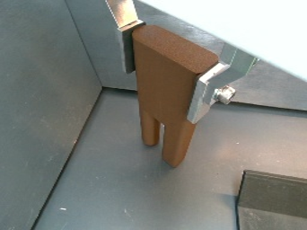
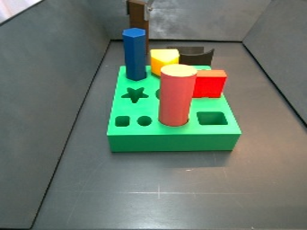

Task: Pick up the square-circle object. Move up. Rotate the square-circle object. Move to above the board. Insert the square-circle object.
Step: Pick up the square-circle object, then move up, then rotate the square-circle object.

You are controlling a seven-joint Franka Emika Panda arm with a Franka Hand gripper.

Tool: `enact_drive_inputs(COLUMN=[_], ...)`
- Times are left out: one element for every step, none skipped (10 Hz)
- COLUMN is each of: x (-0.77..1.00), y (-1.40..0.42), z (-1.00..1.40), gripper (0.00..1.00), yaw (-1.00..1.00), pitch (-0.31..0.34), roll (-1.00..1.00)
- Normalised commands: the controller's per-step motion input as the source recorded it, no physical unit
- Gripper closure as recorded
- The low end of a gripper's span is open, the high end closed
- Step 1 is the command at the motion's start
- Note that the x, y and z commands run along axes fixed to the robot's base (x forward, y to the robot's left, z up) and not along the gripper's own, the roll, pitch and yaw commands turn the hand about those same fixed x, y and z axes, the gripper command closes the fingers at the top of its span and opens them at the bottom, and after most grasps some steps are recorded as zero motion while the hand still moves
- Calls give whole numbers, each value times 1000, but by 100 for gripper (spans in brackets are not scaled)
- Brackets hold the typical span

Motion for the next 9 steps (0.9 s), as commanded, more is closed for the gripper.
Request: enact_drive_inputs(x=[0,0,-29,-27,-13,-2,-8,-1,-27], y=[0,0,33,37,26,23,-1000,-1000,-1000], z=[0,833,755,640,446,290,606,551,540], gripper=[100,100,100,100,100,100,100,100,100], yaw=[0,0,-41,-47,-45,-36,0,10,26], pitch=[0,0,36,51,65,76,0,-4,-2], roll=[0,0,-3,4,12,13,0,8,25])
